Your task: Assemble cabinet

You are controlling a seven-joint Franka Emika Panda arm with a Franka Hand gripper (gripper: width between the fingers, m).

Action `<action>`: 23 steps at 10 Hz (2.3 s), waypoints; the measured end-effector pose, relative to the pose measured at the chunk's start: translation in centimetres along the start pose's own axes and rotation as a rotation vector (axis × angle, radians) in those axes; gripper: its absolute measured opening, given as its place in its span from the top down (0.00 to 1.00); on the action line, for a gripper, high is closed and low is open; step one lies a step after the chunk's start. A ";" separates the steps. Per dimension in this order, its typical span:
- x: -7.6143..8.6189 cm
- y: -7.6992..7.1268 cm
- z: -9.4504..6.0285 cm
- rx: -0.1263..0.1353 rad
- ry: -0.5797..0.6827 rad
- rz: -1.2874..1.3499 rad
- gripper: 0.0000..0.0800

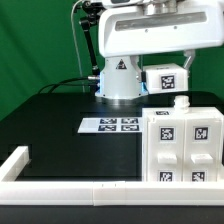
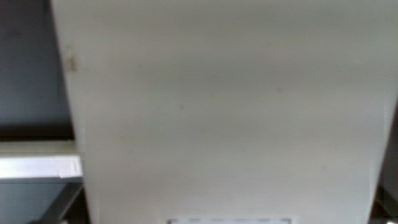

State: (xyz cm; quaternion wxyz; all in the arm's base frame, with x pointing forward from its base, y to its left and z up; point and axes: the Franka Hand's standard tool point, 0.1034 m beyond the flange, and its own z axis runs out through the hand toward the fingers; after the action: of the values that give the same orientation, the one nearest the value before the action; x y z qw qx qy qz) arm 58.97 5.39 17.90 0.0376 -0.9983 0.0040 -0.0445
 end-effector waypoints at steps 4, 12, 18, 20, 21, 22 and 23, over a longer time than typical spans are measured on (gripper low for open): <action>0.9 -0.5 0.2 0.001 -0.006 -0.009 0.32; 2.8 -1.6 1.5 0.003 0.008 -0.030 0.32; 3.0 -1.7 2.6 0.000 0.044 -0.034 0.32; 3.0 -1.6 2.8 0.000 0.044 -0.034 0.32; 3.0 -1.6 2.8 0.000 0.046 -0.034 0.32; 3.0 -1.6 2.8 -0.001 0.049 -0.034 0.32; 3.1 -1.6 2.8 -0.001 0.049 -0.034 0.32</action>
Offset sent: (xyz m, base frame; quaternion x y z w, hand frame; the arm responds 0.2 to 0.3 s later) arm 0.0000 0.0000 0.0000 0.0000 0.0000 0.0000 1.0000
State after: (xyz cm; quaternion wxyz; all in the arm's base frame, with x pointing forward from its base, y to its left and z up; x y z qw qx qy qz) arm 62.26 7.19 15.56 0.0365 -0.9968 -0.0122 -0.0695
